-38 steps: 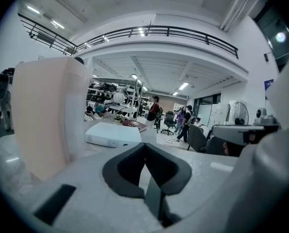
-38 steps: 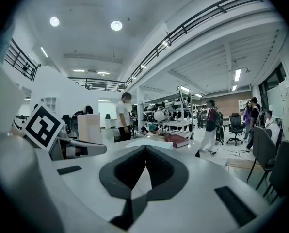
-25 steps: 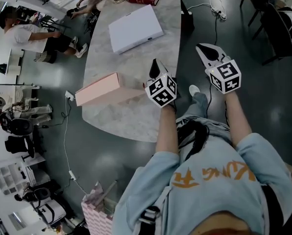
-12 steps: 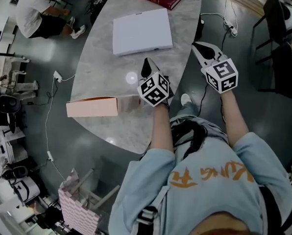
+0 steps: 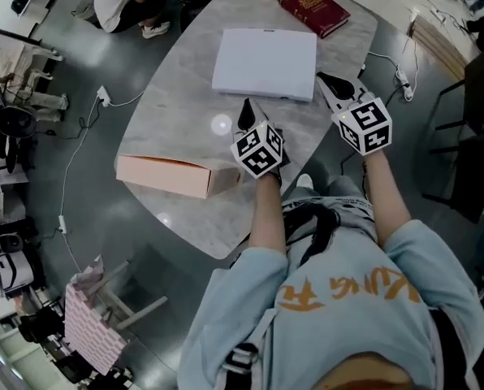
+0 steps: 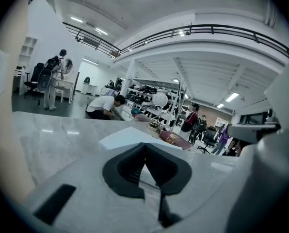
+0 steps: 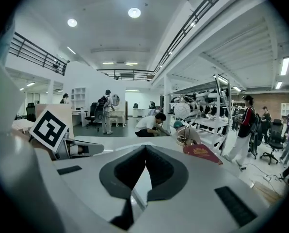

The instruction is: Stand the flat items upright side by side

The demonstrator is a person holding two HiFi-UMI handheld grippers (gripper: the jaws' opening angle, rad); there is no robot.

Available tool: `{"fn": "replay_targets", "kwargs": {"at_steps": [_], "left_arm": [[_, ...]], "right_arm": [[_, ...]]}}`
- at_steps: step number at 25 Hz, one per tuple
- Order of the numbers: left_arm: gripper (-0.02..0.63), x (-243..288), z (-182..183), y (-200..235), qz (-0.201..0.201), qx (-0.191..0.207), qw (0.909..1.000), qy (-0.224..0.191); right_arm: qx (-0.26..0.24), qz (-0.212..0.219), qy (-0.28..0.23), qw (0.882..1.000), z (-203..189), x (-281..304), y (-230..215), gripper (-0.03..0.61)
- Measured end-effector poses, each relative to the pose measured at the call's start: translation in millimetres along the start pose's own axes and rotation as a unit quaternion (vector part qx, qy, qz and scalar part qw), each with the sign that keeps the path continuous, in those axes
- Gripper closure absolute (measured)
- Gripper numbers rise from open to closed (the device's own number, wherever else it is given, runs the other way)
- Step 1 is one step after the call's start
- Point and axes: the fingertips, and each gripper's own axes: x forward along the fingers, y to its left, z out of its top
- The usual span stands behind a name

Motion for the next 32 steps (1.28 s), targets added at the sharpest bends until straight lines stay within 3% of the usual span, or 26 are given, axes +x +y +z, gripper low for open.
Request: {"fn": "replay_targets", "kwargs": {"at_steps": [7,17,24,32], "left_arm": [[0.603,2.6,12.2,31.6,0.044,-0.038,0.9981,-0.019],[0.603,23.1,21.6,47.4,0.107,-0.063,0.9914,-0.040],[0.603,60.2,13.3,43.6,0.175,-0.099,0.9785,-0.043],[0.603,74.2,-2.5,37.7,0.255,-0.143,0.9551,-0.047]], "right_arm": [[-0.031,0.051,-0.003,0.998,26.9,46.0,8.2,0.575],[-0.052,0.135,-0.003,0.989,38.8,106.9,6.0,0.575],[-0.066,0.195,0.024,0.978,31.3,156.6,-34.4,0.575],[-0.099,0.279,0.053,0.954,25.9,200.2,-56.6,0.575]]}}
